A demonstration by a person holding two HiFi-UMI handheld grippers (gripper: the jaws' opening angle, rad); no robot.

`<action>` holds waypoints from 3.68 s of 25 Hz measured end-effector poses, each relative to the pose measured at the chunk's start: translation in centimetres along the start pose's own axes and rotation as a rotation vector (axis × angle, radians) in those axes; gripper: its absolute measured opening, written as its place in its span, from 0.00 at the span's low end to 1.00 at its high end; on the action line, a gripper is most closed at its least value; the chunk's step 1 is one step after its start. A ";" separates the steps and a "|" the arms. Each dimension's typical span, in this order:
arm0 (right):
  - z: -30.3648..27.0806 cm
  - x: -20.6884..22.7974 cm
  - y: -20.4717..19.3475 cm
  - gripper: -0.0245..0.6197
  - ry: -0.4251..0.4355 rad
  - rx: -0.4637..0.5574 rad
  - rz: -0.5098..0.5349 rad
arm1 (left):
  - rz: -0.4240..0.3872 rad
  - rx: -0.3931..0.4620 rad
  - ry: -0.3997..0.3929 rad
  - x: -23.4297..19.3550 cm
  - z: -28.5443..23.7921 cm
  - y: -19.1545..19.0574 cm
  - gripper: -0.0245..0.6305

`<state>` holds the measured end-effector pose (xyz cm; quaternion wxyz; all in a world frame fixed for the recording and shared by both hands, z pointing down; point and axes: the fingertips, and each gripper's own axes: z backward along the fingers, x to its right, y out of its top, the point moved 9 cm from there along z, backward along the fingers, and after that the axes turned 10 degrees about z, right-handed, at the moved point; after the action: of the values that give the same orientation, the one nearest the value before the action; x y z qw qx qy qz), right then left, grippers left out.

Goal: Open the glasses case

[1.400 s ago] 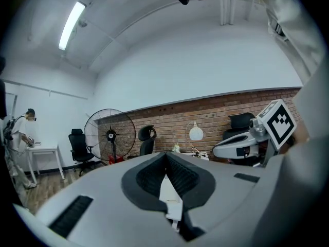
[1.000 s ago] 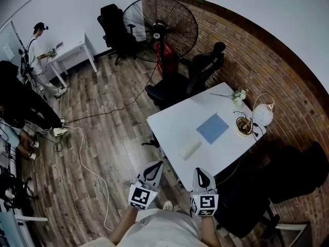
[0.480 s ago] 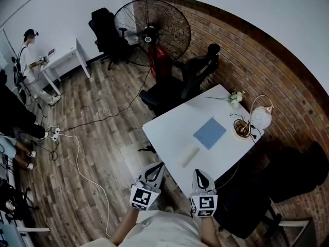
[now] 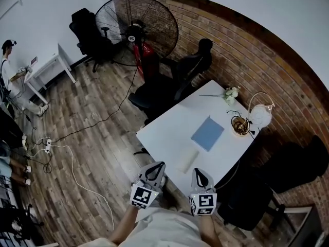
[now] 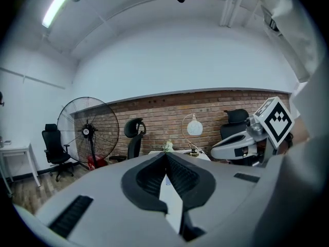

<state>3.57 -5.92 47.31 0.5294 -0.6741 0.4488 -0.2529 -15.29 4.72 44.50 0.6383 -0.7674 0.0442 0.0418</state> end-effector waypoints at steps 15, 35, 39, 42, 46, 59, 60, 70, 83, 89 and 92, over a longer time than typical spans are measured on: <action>-5.8 -0.8 -0.8 0.05 -0.185 -0.128 -0.071 | -0.016 -0.090 -0.241 -6.7 -6.7 -1.4 0.04; -10.6 -1.1 -6.5 0.05 -0.296 -0.307 -0.163 | -0.062 -0.250 -0.468 -7.8 -15.3 -6.9 0.04; -11.9 -1.1 -7.4 0.05 -0.305 -0.351 -0.192 | -0.073 -0.284 -0.493 -8.3 -16.7 -8.0 0.04; -12.6 -1.1 -8.0 0.05 -0.304 -0.384 -0.225 | -0.080 -0.313 -0.512 -8.5 -17.7 -8.8 0.04; -13.7 -0.7 -9.0 0.06 -0.311 -0.428 -0.260 | -0.093 -0.345 -0.539 -8.5 -19.5 -9.8 0.04; -16.2 -0.7 -11.8 0.09 -0.320 -0.560 -0.333 | -0.143 -0.439 -0.608 -9.0 -22.7 -13.1 0.04; -16.4 -0.8 -12.0 0.09 -0.318 -0.569 -0.334 | -0.144 -0.443 -0.614 -9.0 -22.9 -13.3 0.04; -17.7 -1.6 -13.0 0.26 -0.324 -0.626 -0.349 | -0.154 -0.476 -0.655 -9.0 -23.7 -14.9 0.04; -19.7 -3.0 -14.4 0.51 -0.322 -0.699 -0.346 | -0.154 -0.478 -0.655 -9.8 -23.4 -15.6 0.04; -20.7 -3.1 -15.5 0.60 -0.318 -0.747 -0.360 | -0.154 -0.475 -0.642 -10.2 -23.3 -15.7 0.04; -20.9 -3.2 -16.0 0.61 -0.320 -0.770 -0.368 | -0.150 -0.476 -0.635 -10.3 -23.2 -16.1 0.04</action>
<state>-9.56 -12.68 69.29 0.2490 -0.9210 0.2955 -0.0501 -23.41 -15.02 65.64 0.4258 -0.8438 -0.2223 0.2391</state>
